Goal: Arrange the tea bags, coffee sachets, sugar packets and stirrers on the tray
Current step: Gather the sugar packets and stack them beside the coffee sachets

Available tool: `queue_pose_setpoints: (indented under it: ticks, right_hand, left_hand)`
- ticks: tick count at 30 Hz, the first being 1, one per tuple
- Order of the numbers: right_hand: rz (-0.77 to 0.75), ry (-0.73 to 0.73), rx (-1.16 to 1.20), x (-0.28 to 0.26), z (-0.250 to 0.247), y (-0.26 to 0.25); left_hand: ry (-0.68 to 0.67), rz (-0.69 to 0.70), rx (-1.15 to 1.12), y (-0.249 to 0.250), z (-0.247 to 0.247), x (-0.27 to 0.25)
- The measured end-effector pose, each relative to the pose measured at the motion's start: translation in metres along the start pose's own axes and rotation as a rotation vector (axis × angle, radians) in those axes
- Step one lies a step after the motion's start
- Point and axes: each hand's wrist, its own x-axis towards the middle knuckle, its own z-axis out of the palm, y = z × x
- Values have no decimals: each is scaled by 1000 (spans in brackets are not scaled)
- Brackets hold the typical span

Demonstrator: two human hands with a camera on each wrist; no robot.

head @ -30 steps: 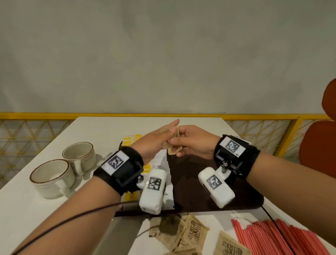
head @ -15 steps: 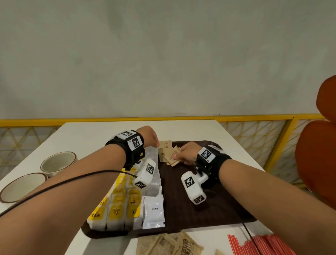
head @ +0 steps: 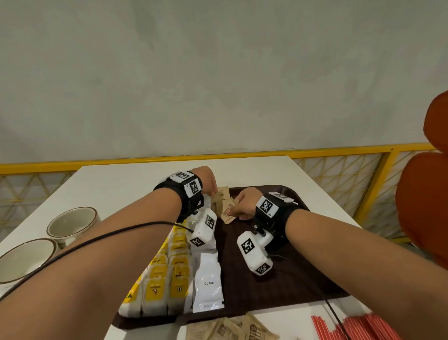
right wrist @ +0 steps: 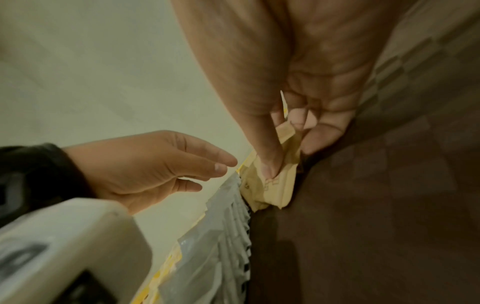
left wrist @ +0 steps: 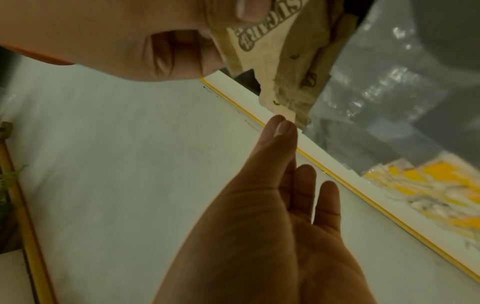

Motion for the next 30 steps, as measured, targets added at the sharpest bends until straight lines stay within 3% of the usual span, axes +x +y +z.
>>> queue_pose_setpoints:
  ticks: [10, 19, 24, 30]
  right_hand:
    - [-21, 39, 50, -5, -2, 1]
    - [-52, 67, -18, -2, 2, 0]
    - [-49, 76, 45, -1, 2, 4]
    - [-7, 29, 199, -1, 5, 3]
  left_hand:
    - [-27, 51, 28, -3, 16, 4]
    - [-17, -15, 310, 2, 28, 16]
    - [12, 25, 517, 5, 33, 20]
    - [7, -54, 574, 3, 38, 27]
